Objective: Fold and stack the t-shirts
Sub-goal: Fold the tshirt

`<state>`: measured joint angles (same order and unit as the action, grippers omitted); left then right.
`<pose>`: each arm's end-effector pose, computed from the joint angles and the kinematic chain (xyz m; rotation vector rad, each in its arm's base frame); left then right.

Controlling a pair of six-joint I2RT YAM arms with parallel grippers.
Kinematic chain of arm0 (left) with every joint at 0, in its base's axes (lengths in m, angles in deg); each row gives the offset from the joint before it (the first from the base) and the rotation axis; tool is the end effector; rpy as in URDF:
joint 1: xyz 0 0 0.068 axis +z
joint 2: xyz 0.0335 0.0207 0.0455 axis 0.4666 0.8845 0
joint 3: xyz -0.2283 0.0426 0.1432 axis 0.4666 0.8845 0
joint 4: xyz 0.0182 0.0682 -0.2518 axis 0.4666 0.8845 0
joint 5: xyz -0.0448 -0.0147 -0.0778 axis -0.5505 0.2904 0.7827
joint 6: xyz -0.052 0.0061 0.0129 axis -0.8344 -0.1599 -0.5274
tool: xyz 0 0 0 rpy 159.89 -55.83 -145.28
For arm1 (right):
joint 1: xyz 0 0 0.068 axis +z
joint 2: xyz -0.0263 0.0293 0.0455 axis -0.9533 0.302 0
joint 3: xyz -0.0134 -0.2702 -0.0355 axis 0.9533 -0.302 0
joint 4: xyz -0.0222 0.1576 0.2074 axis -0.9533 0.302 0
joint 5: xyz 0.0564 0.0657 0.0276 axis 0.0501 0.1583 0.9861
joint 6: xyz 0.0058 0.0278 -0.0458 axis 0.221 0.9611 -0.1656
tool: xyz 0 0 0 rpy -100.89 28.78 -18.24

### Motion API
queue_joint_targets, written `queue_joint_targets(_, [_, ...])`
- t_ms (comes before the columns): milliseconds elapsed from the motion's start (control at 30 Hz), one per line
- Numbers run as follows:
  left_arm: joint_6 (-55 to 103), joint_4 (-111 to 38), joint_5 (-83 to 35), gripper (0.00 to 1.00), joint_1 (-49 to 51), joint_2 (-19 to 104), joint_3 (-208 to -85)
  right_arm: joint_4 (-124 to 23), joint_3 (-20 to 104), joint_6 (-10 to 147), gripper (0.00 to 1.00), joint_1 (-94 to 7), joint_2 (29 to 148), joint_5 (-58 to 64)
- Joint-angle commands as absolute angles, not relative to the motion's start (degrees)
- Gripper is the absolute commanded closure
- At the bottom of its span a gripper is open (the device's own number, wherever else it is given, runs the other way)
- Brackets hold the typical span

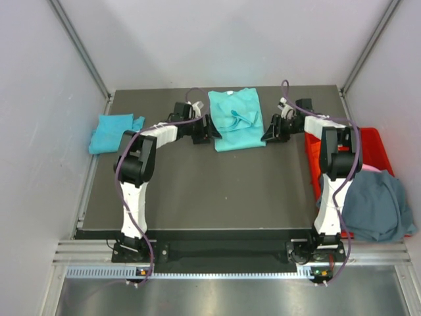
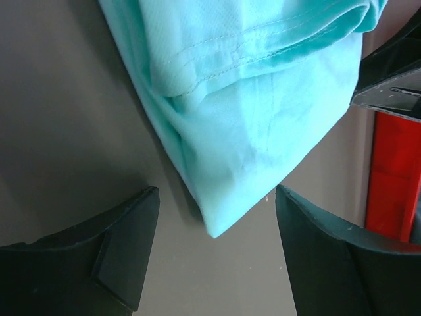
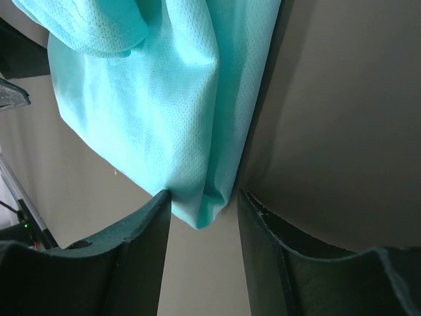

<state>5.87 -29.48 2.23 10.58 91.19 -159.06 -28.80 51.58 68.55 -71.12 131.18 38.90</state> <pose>0.4423 -0.1582 0.1508 0.0415 2.4395 -1.0944 0.4441 0.0345 0.1433 -0.1388 2.5055 1.0399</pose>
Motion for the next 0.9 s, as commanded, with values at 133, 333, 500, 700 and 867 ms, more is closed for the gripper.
queue_joint_targets(133, [4.47, -29.97, 3.19, 0.27, 10.41, 94.25, -159.65, -29.49, 53.63, 68.4, 0.54, -71.55, 134.99, 39.29])
queue_joint_targets(333, [4.03, -30.14, 3.63, 0.34, 10.41, 90.65, -154.91, -29.66, 53.1, 69.28, 0.54, -71.55, 135.52, 40.44])
queue_joint_targets(500, [3.85, -31.11, 3.63, 0.35, 10.41, 89.5, -153.32, -29.58, 52.49, 69.46, 0.54, -71.46, 135.34, 41.75])
queue_joint_targets(700, [3.5, -31.2, 4.68, 0.43, 9.44, 92.4, -154.9, -28.09, 52.66, 69.9, 0.59, -71.46, 136.04, 43.51])
queue_joint_targets(867, [3.06, -31.38, 5.38, 0.49, 8.56, 93.02, -154.82, -26.59, 52.05, 68.67, 0.61, -71.37, 135.87, 43.51])
